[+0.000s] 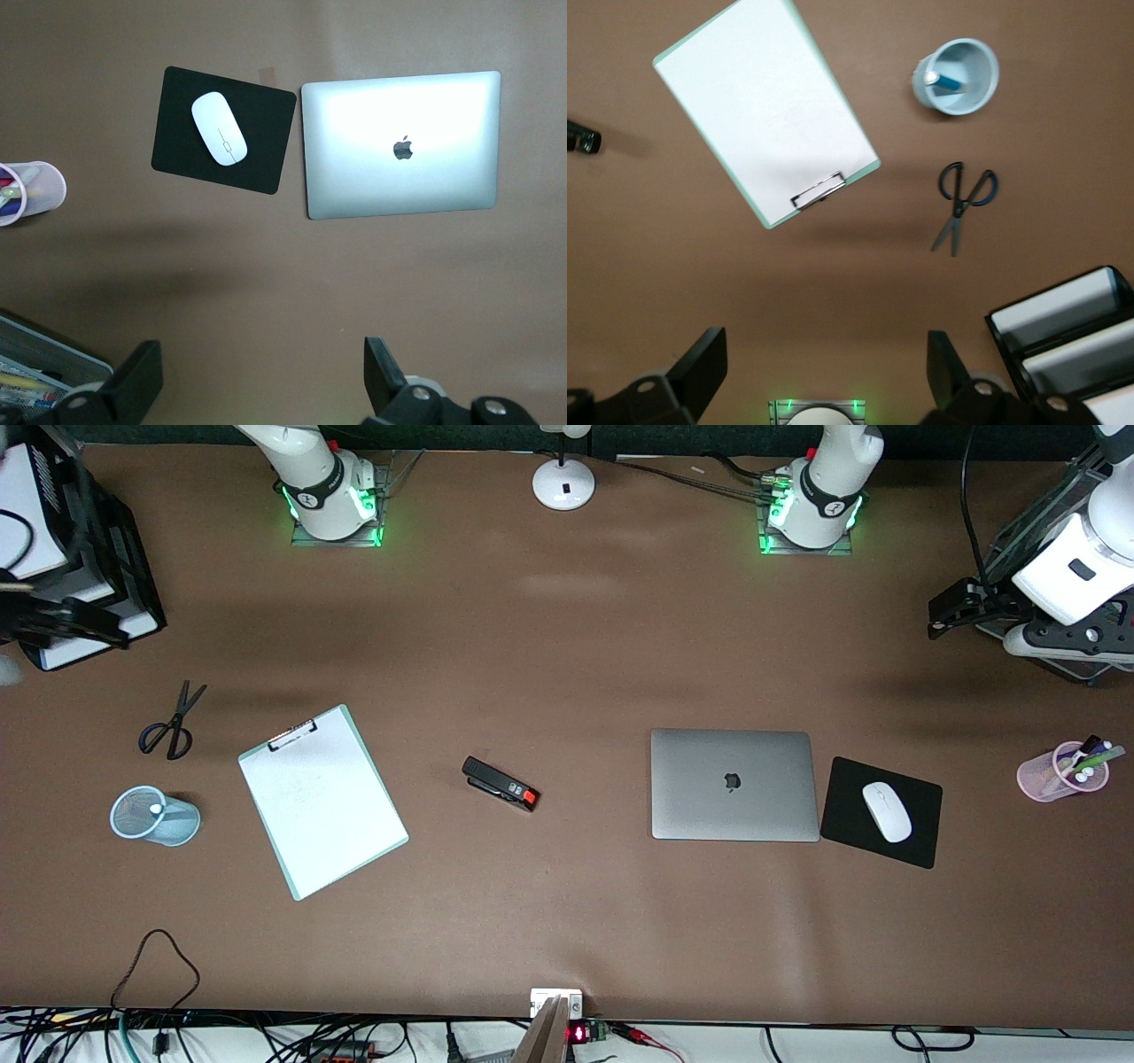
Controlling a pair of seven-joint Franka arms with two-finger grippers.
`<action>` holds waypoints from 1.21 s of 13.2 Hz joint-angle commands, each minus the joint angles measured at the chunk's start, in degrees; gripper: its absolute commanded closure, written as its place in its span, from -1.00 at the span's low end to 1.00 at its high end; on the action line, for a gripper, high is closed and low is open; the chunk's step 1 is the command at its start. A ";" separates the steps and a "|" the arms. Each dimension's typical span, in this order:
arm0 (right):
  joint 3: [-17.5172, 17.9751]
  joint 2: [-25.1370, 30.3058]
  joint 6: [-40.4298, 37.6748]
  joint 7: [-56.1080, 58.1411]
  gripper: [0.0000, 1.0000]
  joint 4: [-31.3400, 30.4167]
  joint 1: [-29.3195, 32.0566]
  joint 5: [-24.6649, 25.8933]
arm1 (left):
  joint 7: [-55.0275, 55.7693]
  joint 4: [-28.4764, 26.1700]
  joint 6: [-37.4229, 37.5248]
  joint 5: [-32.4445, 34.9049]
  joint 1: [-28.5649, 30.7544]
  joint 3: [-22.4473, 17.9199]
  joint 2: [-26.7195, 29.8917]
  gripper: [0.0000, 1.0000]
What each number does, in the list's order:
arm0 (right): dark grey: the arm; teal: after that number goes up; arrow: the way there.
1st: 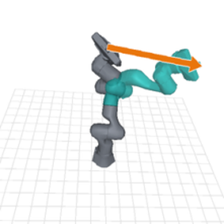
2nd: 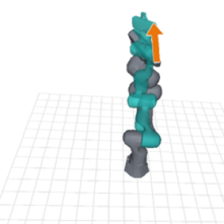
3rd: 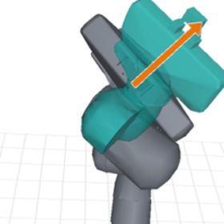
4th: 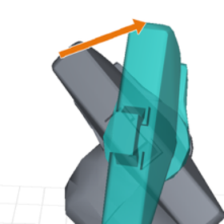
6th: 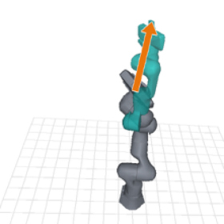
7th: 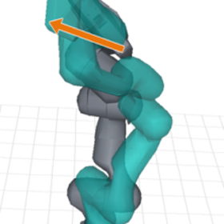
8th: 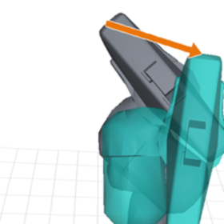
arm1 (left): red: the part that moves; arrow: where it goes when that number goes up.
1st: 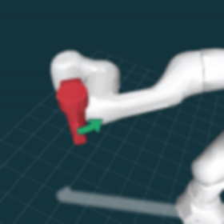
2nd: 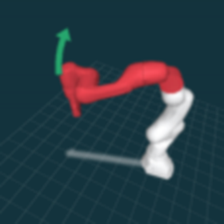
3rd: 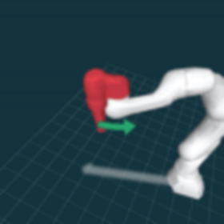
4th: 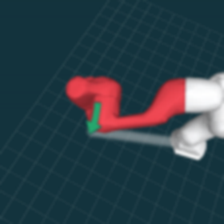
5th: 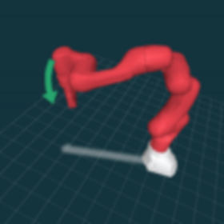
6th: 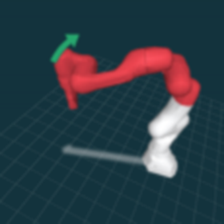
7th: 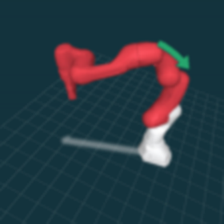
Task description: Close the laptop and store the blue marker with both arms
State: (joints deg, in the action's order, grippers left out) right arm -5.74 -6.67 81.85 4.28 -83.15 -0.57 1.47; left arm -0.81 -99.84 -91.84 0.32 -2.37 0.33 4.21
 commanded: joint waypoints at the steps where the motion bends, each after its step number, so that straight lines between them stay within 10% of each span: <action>1: 0.55 -0.10 -0.38 -0.85 -1.00 0.63 -0.40 1.43 | 0.28 1.41 1.31 0.12 -0.18 -0.07 -0.25 -1.00; 16: 0.29 6.85 4.20 -2.08 -1.00 -6.32 -0.14 -0.07 | 0.28 1.41 1.40 0.12 -0.09 -0.07 -0.25 -1.00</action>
State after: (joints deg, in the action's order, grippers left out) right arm -5.67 -1.35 85.45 2.68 -87.89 -0.86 1.54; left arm -0.81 -99.84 -91.71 0.32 -2.36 0.32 4.21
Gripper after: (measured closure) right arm 0.000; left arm 0.000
